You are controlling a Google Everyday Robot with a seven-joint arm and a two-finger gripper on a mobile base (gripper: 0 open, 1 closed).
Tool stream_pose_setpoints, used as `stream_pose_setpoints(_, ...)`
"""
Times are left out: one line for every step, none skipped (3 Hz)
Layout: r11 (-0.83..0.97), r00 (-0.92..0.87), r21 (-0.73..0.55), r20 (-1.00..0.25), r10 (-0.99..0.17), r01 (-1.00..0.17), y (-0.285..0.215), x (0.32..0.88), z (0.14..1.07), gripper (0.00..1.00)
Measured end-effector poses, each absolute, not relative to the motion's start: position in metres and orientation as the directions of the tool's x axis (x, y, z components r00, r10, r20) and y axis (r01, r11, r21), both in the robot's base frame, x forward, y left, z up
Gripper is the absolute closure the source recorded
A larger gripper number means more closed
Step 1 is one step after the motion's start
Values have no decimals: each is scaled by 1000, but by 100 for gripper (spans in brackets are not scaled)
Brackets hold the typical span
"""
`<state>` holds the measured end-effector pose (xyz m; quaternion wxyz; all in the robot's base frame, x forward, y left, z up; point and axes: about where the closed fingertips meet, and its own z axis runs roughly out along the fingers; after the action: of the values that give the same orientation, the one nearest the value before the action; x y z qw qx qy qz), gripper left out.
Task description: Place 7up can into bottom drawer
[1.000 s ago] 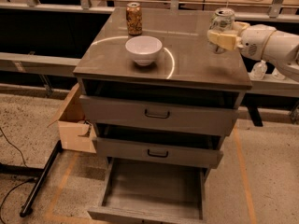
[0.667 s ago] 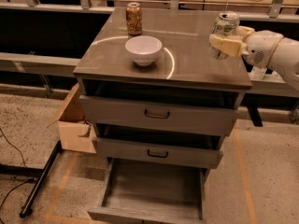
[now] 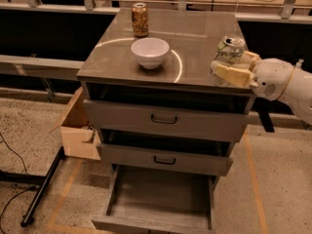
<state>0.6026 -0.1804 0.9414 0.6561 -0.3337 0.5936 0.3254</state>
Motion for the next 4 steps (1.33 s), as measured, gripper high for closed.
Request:
stream_pose_setpoints(520,105,-100,-994,-20,-848,-172,576,909,100)
stream_pose_setpoints(493,77,-111,-993,-88,-863,-153,562,852,100)
stream_pose_setpoints(491,79,-113,-993,-88,-864,-152,562,853,100)
stream_pose_setpoints(435,94,-110,-994,-58,-894,-136,542,823,100)
